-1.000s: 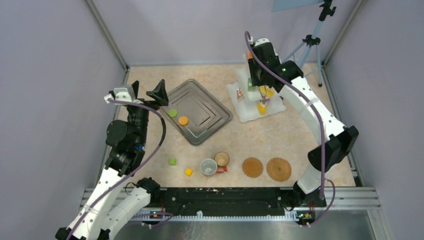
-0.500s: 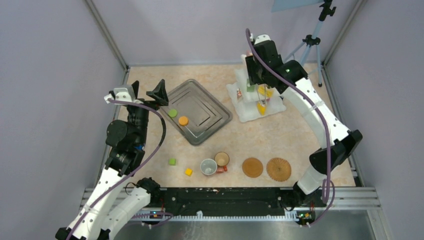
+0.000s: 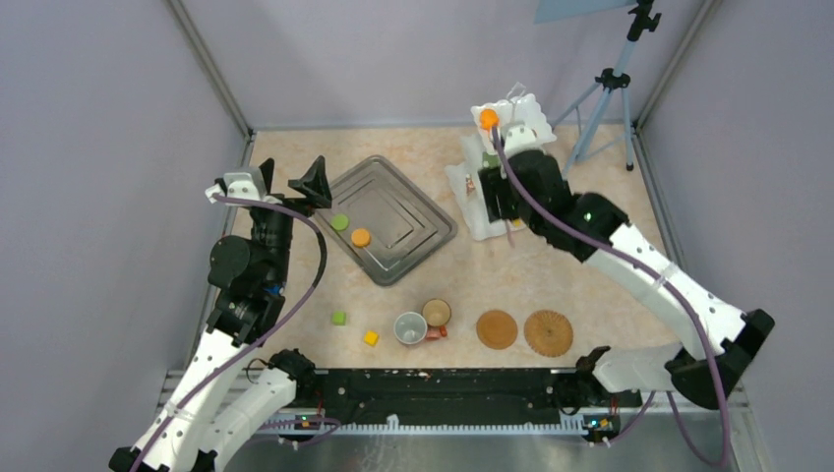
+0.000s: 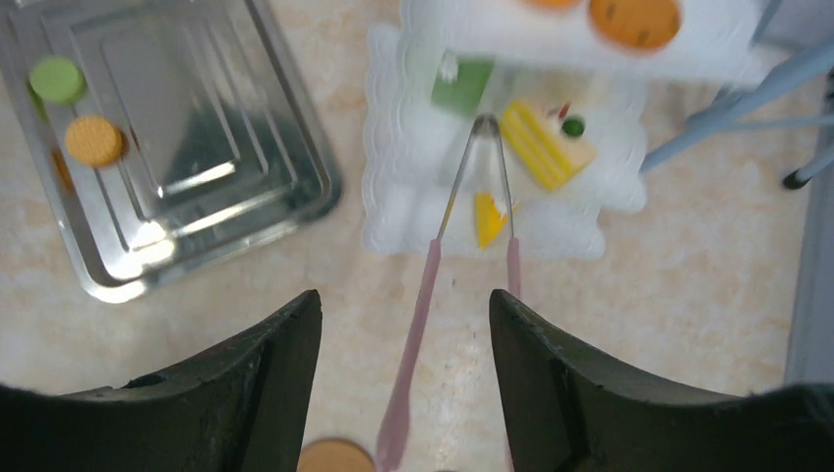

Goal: Serve the afternoon tea

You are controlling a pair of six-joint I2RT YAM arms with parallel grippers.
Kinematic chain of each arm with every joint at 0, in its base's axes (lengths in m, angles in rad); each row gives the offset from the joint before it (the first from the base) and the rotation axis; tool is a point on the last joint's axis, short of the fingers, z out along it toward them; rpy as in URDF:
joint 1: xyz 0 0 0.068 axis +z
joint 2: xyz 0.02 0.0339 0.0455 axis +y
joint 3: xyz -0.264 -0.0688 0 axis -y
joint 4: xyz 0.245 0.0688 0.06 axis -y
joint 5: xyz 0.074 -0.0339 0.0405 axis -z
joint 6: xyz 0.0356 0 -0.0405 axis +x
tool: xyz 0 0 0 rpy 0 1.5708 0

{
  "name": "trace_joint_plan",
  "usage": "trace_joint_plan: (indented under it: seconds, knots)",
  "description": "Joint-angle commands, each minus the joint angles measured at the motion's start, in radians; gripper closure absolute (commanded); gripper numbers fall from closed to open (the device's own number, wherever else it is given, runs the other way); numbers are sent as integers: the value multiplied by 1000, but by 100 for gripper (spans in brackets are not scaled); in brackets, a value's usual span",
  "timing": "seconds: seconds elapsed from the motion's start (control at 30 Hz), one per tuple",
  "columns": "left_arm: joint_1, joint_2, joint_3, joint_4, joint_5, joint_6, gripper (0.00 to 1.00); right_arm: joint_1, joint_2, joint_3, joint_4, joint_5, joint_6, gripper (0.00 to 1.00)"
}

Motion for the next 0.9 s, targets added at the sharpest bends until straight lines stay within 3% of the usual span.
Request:
trace_joint_plan:
  seconds: [0.0, 0.2, 0.43, 0.67, 0.87]
  knots:
    - [4, -3, 23, 22, 19, -13, 1, -5, -218, -346, 271, -86, 93, 36]
    - [4, 3, 23, 17, 26, -22, 1, -19, -361, -619, 320, -61, 290, 35]
    - [3, 9, 26, 14, 37, -27, 1, -128, -301, -698, 296, -122, 310, 33]
    - [3, 8, 27, 14, 36, -26, 1, -325, -118, -680, 234, -208, 400, 32]
    - [3, 7, 28, 11, 35, -26, 1, -354, 56, -672, 197, -257, 417, 43]
